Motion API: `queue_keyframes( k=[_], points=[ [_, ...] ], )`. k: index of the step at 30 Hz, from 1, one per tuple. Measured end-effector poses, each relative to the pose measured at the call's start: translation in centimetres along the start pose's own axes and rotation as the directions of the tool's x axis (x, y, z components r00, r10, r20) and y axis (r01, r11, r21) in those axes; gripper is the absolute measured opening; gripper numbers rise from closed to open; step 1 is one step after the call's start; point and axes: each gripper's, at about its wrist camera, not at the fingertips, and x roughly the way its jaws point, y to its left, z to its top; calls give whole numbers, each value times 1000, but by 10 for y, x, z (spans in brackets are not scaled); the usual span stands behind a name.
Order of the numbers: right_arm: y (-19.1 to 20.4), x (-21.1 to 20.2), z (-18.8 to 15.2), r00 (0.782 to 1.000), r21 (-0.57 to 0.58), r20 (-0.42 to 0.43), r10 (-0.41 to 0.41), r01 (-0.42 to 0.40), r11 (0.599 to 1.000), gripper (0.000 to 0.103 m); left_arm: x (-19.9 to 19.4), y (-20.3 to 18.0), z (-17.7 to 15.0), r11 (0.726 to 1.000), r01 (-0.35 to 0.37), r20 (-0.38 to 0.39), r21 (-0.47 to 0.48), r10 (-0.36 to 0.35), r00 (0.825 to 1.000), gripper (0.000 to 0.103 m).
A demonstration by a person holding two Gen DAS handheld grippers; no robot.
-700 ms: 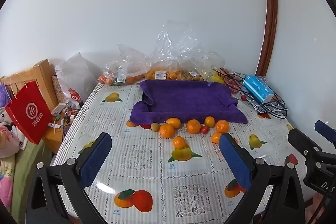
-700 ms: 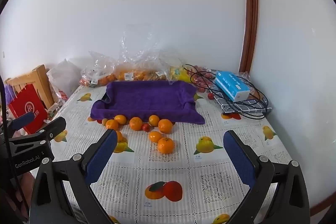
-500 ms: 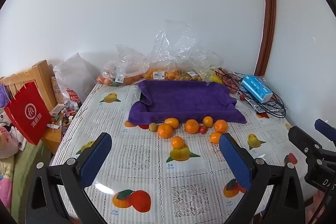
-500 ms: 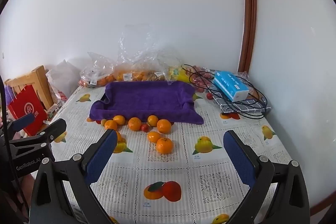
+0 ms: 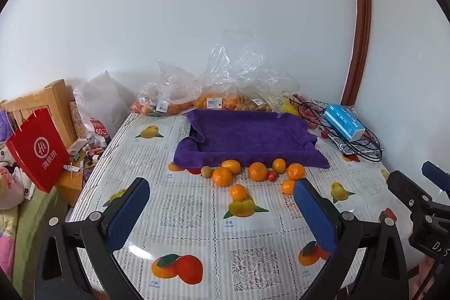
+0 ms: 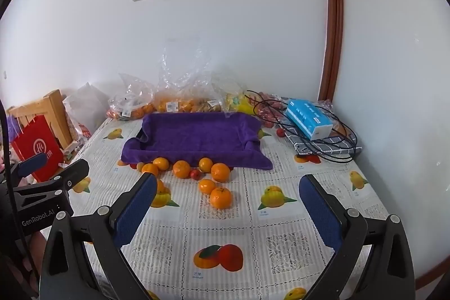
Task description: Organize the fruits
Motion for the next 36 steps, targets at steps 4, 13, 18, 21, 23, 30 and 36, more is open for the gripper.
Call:
queue_keyframes(
  k=[4,13,18,21,23,30,36],
  points=[
    [1,-1,-1,1000,1,0,3,-3,1000,100,-1,1,-2,1000,0,2,1,0,1000,102],
    [4,-2,1,1000,0,2,1,-1,1000,100,-3,2,0,1000,0,6,2,0,1000,102],
    [4,-2,1,1000,-1,2,2,-2,1000,100,-4,2,0,1000,-1,8,-1,1,1000,102],
    [3,-2,1,1000,1,6,-1,1,1000,100,-4,2,-1,1000,-1,8,1,1,1000,102],
    [2,-3,0,1000,8,8,-1,1,1000,100,-5,2,-1,1000,0,8,2,0,1000,102],
    [0,-5,-2,1000,11,10,-3,3,1000,100,-6,3,-2,1000,4,12,0,-4,1000,102],
    [-1,-7,-4,1000,14,10,-4,3,1000,100,-7,2,-3,1000,-1,14,4,1,1000,102]
  ],
)
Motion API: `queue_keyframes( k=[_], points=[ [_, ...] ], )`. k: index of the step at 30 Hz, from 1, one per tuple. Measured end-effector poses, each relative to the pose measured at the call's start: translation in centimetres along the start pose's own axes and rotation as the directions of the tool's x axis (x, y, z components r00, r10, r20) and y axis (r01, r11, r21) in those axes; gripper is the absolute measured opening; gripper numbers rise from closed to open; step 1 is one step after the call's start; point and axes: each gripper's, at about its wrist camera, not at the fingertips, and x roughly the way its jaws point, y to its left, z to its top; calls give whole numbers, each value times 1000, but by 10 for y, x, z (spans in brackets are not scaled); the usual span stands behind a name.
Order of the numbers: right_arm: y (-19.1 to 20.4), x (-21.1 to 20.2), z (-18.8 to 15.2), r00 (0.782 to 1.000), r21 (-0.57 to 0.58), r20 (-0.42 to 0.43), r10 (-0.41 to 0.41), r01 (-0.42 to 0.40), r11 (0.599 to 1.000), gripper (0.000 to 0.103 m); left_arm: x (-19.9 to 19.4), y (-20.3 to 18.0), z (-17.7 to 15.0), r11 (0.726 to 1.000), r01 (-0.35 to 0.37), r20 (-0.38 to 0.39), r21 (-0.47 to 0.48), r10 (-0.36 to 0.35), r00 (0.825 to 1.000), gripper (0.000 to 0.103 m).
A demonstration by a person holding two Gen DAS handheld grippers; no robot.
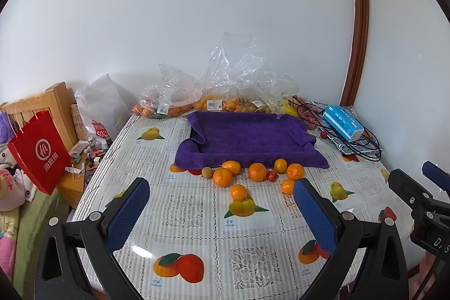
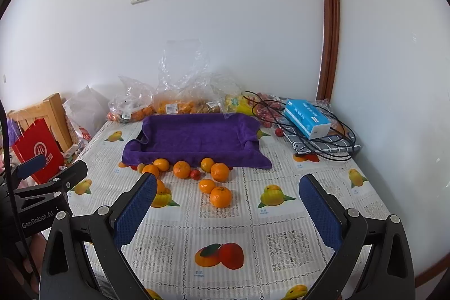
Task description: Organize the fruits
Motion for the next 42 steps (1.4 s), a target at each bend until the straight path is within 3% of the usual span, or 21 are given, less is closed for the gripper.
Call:
queue_keyframes(
  k=[42],
  points=[
    [-1,-1,2,1000,11,11,12,-12,1000,100,-4,-4,1,1000,6,7,5,-6,1000,102]
  ],
)
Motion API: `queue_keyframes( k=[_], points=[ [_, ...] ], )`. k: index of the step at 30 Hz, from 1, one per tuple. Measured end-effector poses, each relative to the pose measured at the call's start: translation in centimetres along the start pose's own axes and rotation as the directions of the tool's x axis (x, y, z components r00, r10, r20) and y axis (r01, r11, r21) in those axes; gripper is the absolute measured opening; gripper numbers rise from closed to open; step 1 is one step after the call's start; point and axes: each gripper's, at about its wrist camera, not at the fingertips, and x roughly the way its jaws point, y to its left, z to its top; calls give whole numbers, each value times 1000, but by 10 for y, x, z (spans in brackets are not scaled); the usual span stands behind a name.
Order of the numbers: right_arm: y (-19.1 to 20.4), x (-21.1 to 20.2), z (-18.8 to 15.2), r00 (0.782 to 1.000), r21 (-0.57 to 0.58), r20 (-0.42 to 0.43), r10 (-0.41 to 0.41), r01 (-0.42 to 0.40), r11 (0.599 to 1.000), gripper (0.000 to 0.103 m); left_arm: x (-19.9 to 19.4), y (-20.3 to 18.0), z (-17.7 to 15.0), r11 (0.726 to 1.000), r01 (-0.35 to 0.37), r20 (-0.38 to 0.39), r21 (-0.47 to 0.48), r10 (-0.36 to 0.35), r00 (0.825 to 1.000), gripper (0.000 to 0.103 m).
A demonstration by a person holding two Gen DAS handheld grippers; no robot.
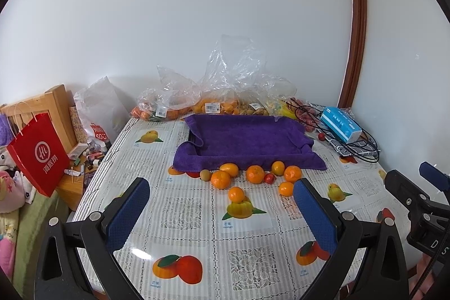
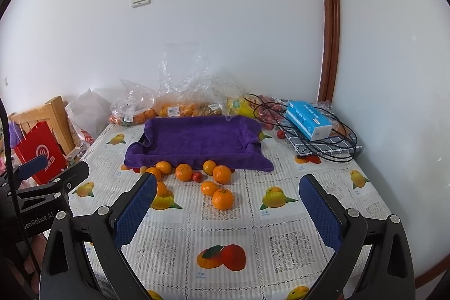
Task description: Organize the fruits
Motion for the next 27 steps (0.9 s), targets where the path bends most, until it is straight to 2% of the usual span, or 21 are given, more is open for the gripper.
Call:
queue_keyframes(
  k=[13,17,20,27],
  points=[
    [-2,7,-3,1000,-3,4,0,0,1000,101,10,1,2,1000,-7,-26,0,7,1000,102],
    [-3,19,-5,1000,2,3,-3,3,1000,101,23,1,-3,999,-35,-42,19,35,998,102],
    [-6,33,-8,1000,16,-15,-9,9,1000,101,37,6,-6,999,-29,-71,22,31,997,102],
    [-18,73,-21,997,41,-72,28,-25,999,101,81,26,-21,999,-41,-144,-23,37,989,102]
  ],
)
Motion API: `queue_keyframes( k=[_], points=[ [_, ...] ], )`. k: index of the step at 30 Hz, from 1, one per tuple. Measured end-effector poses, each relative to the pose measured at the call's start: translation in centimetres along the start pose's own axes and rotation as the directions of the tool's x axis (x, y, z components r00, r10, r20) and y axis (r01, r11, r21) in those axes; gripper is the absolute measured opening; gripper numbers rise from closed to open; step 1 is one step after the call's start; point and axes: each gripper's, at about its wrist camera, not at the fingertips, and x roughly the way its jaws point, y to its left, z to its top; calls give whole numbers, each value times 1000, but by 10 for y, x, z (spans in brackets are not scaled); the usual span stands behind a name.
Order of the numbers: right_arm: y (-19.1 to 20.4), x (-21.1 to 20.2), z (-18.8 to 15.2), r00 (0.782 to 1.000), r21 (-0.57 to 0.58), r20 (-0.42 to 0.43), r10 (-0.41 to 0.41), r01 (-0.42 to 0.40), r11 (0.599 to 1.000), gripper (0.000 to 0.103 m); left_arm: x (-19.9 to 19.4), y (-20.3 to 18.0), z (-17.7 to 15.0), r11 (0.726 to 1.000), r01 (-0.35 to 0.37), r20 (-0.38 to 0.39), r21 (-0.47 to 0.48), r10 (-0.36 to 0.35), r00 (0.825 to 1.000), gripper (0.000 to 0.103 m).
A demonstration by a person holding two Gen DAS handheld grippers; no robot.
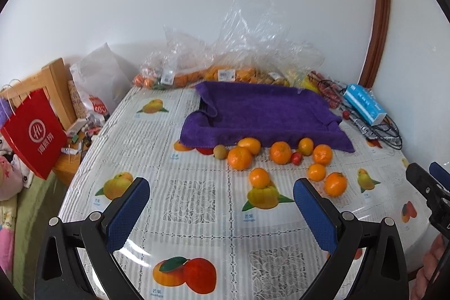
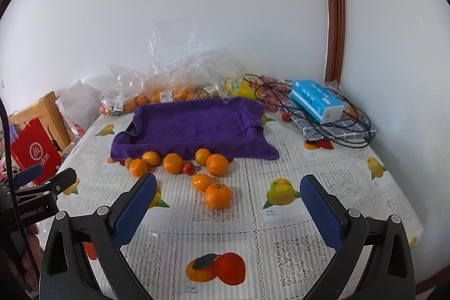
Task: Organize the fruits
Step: 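Grasp a large orange with the right tool while the left tool grasps a small yellow-green fruit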
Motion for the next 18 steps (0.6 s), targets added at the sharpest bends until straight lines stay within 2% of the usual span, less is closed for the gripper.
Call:
queue_keyframes(
  k=[3,8,13,18],
  points=[
    [-3,21,-9,999,16,-32,8,-7,1000,98,21,7,-5,1000,-25,-24,-16,25,999,102],
    [0,61,-23,992,15,-121,20,-19,1000,80,48,19,-11,998,-3,-49,-65,0,999,102],
    [6,89,-32,985,7,-168,40,-39,999,78,75,21,-10,999,-6,-139,-46,-1,990,102],
    [8,114,-40,982,7,-186,42,-42,999,73,90,27,-16,999,-13,-136,-33,9,991,102]
  ],
)
